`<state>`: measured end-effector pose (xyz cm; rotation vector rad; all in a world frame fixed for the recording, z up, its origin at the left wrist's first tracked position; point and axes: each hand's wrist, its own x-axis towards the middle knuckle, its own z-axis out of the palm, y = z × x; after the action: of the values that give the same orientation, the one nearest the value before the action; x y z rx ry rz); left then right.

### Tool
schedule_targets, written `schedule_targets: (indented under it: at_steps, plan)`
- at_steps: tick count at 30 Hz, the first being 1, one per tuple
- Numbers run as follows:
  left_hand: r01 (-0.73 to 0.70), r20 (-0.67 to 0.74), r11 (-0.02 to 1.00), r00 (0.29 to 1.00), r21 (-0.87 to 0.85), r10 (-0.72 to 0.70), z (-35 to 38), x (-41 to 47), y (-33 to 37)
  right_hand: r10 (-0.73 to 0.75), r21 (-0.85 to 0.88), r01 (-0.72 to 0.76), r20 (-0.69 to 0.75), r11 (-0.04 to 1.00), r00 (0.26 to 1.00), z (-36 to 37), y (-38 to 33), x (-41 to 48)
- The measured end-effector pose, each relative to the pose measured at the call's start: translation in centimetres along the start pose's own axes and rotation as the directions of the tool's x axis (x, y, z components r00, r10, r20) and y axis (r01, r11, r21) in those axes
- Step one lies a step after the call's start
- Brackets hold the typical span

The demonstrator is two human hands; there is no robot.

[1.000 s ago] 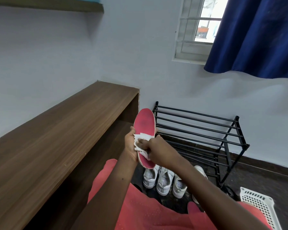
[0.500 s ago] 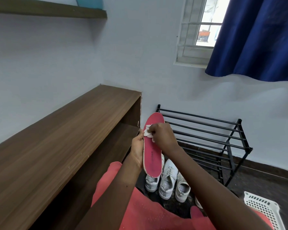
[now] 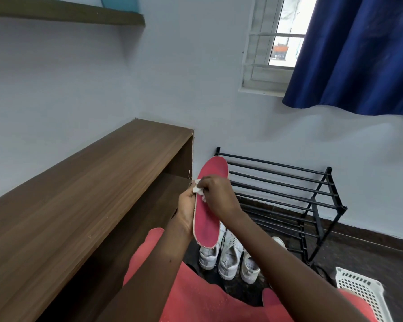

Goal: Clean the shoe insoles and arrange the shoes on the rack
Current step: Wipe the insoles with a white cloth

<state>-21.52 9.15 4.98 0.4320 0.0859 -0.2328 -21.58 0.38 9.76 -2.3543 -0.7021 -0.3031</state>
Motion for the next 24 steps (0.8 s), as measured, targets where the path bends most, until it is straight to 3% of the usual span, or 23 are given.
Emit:
schedule_targets:
  at_steps: [2, 7, 12, 15, 24]
  plan:
    - [0.012, 0.053, 0.999, 0.999, -0.035, -0.01, 0.1, -0.1, -0.2, 0.008, -0.021, -0.009, -0.02, 1.0, 1.0, 0.0, 0.3, 0.8]
    - [0.033, -0.131, 0.996, 0.991, 0.087, -0.021, -0.8, 0.4, 0.6, 0.035, 0.004, -0.035, 0.012, 0.999, 0.999, 0.3, -0.1, -0.8]
    - [0.094, -0.199, 0.985, 0.978, 0.147, -0.064, -0.6, 0.4, 1.5, -0.018, 0.059, 0.019, -0.02, 0.998, 1.0, 0.8, -1.6, -4.0]
    - [0.118, -0.194, 0.98, 0.977, 0.161, -0.085, -1.1, 0.5, 1.2, 0.088, 0.121, -0.09, 0.026, 0.989, 0.996, 0.5, -1.6, -4.0]
    - [0.123, -0.134, 0.972, 0.986, 0.2, -0.097, 0.2, 0.5, -0.4, 0.135, 0.061, -0.126, -0.197, 0.99, 0.971, 0.1, 0.9, 0.3]
